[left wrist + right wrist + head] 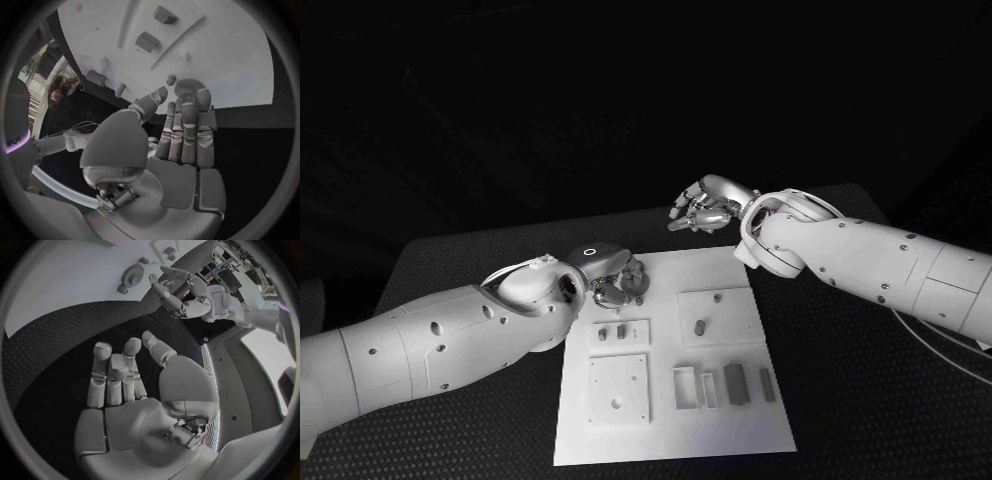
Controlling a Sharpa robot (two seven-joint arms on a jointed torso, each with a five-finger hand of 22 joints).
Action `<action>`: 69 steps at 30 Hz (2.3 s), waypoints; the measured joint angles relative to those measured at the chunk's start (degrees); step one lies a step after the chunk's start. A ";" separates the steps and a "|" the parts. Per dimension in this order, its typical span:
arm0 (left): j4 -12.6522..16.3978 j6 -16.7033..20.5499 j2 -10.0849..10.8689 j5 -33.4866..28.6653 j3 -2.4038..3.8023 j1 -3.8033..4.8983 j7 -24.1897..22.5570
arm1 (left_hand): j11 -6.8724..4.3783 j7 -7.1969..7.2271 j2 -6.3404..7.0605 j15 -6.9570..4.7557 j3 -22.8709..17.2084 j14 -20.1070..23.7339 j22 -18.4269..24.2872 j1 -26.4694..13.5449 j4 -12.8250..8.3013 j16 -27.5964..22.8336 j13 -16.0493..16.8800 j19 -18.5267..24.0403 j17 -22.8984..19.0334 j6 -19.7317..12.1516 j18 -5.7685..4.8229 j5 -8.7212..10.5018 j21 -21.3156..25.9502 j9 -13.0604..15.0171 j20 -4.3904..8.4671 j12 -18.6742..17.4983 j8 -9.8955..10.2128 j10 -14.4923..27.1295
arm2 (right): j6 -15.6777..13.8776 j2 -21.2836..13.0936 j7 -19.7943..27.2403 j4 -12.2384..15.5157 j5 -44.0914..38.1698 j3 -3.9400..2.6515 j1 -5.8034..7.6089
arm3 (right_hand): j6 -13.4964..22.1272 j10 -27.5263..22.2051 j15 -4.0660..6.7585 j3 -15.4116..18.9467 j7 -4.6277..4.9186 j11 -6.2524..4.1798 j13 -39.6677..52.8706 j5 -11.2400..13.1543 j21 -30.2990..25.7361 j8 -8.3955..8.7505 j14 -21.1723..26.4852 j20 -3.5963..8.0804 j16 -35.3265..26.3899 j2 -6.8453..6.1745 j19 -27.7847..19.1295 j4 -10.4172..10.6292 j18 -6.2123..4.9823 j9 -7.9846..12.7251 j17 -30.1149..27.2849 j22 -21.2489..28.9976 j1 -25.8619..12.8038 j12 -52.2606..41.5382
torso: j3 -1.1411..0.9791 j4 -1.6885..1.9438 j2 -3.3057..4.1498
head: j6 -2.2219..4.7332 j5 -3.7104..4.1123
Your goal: Assemble the parts on the task board
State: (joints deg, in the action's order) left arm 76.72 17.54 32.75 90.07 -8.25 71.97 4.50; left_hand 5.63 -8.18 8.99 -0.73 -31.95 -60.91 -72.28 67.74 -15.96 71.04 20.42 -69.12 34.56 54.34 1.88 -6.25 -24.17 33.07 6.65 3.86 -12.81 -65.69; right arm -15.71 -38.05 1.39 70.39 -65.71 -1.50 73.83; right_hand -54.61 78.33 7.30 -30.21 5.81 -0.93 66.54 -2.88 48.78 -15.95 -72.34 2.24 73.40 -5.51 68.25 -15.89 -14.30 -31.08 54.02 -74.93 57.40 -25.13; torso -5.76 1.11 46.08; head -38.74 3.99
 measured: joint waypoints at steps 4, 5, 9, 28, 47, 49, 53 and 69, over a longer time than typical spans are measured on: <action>-0.59 -0.26 -0.56 0.72 0.00 -0.43 0.08 | 0.00 0.00 0.06 0.00 0.00 0.00 -0.17 -0.06 0.00 0.12 -0.21 -0.20 0.06 0.00 0.32 0.00 -0.23 -0.07 -0.21 0.00 0.00 0.01 | 0.00 0.03 0.01 0.00 0.00 0.00 0.00 | 0.00 0.00 0.00 0.00 0.00 0.00 0.00 0.00 0.00 0.00 0.00 0.00 0.00 0.00 0.00 0.00 0.00 -0.05 0.00 0.00 0.00 0.00 | -0.03 0.01 -0.01 | -0.10 0.03; -0.72 -0.29 -0.69 0.83 0.00 -0.53 0.10 | 0.01 0.00 0.06 0.00 0.00 0.00 -0.24 -0.06 0.00 0.25 -0.28 -0.20 0.06 0.00 0.33 0.00 -0.23 -0.07 -0.21 0.00 0.00 0.02 | 0.00 0.04 0.02 0.00 0.00 0.00 0.00 | 0.00 0.00 0.00 0.00 0.00 0.00 -0.01 0.00 0.00 0.00 0.00 0.00 0.00 0.00 0.00 0.00 0.00 -0.05 0.00 0.00 0.00 0.00 | -0.03 0.01 -0.01 | -0.12 0.04; -1.12 -0.33 -1.16 1.24 -0.02 -0.93 0.12 | 0.17 0.00 0.06 0.01 0.00 0.01 -0.66 -0.06 0.00 0.68 -0.54 -0.20 0.22 0.00 0.35 -0.05 -0.64 -0.18 -0.21 0.00 0.00 0.20 | 0.00 0.10 0.02 0.01 0.00 0.00 0.00 | 0.00 0.00 0.00 0.00 0.00 0.00 -0.01 0.00 0.00 0.00 0.00 0.00 0.00 0.00 0.00 0.00 0.00 -0.05 0.00 0.00 0.00 0.00 | -0.01 0.02 -0.02 | -0.12 0.10; -3.34 -0.48 -2.81 2.09 -0.04 -2.36 0.20 | -0.22 0.01 -0.18 -0.21 0.00 -0.63 -1.97 0.18 0.00 2.18 -1.00 -1.14 0.64 0.00 0.43 -0.34 -1.55 -0.62 -0.10 0.00 0.00 -0.66 | 0.00 0.18 0.06 0.10 0.00 0.00 -0.01 | 0.12 0.00 0.00 0.00 0.11 0.00 0.04 0.00 0.00 0.00 0.00 0.00 0.00 0.00 0.00 0.00 0.00 -0.05 0.04 0.00 0.00 0.00 | -0.04 -0.02 -0.04 | -0.16 0.32; -4.04 -0.79 -3.39 2.20 -0.06 -2.85 0.05 | -0.42 0.01 -0.18 -0.31 0.00 -0.72 -2.22 0.18 0.00 2.65 -1.30 -1.34 0.70 0.00 0.52 -0.57 -1.55 -0.74 0.09 0.35 0.00 -0.86 | 0.00 0.24 0.07 0.14 0.01 0.00 -0.01 | 0.11 0.00 0.00 0.00 0.11 0.00 0.03 0.00 0.00 0.00 0.00 0.14 0.01 0.00 0.14 0.00 0.00 -0.07 0.03 0.00 0.00 0.00 | -0.04 0.02 -0.07 | -0.18 0.46; -4.03 -0.82 -3.38 2.21 -0.06 -2.85 0.04 | -0.42 0.01 -0.18 -0.31 0.00 -0.72 -2.22 0.18 0.00 2.65 -1.28 -1.34 0.69 0.00 0.54 -0.57 -1.55 -0.74 0.09 0.34 0.00 -0.86 | 0.00 0.27 0.08 0.14 0.01 0.00 -0.01 | 0.11 0.00 0.00 0.00 0.11 0.00 0.03 0.00 0.00 0.00 0.00 0.14 0.01 0.00 0.14 0.00 0.00 -0.07 0.03 0.00 0.00 0.00 | -0.04 0.02 -0.07 | -0.19 0.46; -3.82 -0.97 -3.23 2.22 -0.07 -2.86 0.04 | -0.43 0.01 -0.18 -0.31 0.00 -0.72 -2.27 0.18 0.00 2.65 -1.29 -1.34 0.69 0.00 0.56 -0.57 -1.55 -0.74 0.09 0.29 0.00 -0.86 | 0.00 0.29 0.08 0.13 0.01 0.00 -0.01 | 0.11 0.00 0.00 0.00 0.10 0.00 0.02 0.00 0.00 0.00 0.00 0.13 0.01 0.00 0.14 0.00 0.00 -0.07 0.03 0.00 0.00 0.00 | -0.04 0.02 -0.07 | -0.19 0.46; -4.02 -1.59 -3.47 2.22 -0.12 -2.91 -0.03 | -0.70 0.23 -0.73 -0.42 0.00 -1.47 -2.55 0.72 0.00 3.24 -1.08 -2.17 0.89 1.27 0.71 -0.79 -2.24 -0.64 0.10 0.39 -0.54 -1.68 | 0.01 0.37 0.10 0.11 0.01 0.00 -0.01 | 0.10 0.00 0.00 0.00 0.09 0.00 0.02 0.00 0.00 0.00 0.00 0.12 0.01 0.00 0.12 0.00 0.00 -0.05 0.02 0.00 0.00 0.00 | -0.02 0.03 -0.04 | -0.33 0.46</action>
State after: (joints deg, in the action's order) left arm 72.70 15.96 29.28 92.29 -8.37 69.05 4.47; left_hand 4.92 -7.95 8.27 -1.14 -31.95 -62.38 -74.83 68.47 -15.96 74.27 19.34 -71.29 35.45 55.62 2.59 -7.05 -26.41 32.43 6.75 4.25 -13.35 -67.37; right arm -15.70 -37.68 1.48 70.51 -65.69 -1.50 73.82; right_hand -54.51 78.33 7.30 -30.21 5.90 -0.93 66.56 -2.88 48.78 -15.95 -72.34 2.36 73.40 -5.51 68.38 -15.89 -14.29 -31.13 54.04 -74.92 57.40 -25.13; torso -5.78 1.14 46.04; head -39.07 4.45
